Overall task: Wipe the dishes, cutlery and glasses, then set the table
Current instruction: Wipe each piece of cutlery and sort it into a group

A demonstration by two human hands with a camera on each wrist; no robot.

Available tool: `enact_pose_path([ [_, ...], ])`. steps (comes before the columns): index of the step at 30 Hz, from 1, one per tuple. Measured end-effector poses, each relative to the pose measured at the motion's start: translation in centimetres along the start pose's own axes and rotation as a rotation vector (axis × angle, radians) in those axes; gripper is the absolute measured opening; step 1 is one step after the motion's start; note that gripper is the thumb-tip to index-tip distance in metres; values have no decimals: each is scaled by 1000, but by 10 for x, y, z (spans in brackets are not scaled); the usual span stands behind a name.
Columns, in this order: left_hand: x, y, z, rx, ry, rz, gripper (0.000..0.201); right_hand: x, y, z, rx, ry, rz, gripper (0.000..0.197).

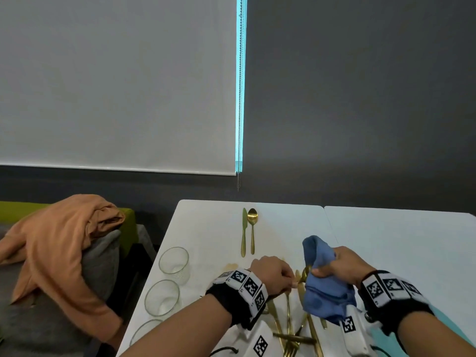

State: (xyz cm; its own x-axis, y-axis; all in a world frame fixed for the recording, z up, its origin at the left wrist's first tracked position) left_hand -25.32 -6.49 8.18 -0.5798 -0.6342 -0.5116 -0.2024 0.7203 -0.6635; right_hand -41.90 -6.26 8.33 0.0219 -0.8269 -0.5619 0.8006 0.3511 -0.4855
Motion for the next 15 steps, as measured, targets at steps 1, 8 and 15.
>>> enact_pose_path([
  [1,-2,-1,4,-1,-11,0,27,0,-2,1,-28,8,-4,21],
  [8,-24,-12,38,-28,-113,49,28,-4,-26,1,40,28,-141,25],
  [15,-20,-18,36,-405,-43,-19,29,11,-13,-14,690,46,-320,58],
])
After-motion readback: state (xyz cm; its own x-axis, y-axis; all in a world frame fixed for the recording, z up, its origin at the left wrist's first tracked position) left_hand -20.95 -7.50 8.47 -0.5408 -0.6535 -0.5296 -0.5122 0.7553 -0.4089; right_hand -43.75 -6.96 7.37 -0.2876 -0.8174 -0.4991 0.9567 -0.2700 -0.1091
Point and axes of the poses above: each hand's wrist, its own x-axis towards the middle knuckle, its own y-axis out of the palm, z = x × y, the point moved 8 cm from there along x, towards the middle knuckle, and after that the axes turned 13 degrees about z, right-handed, at the moved point
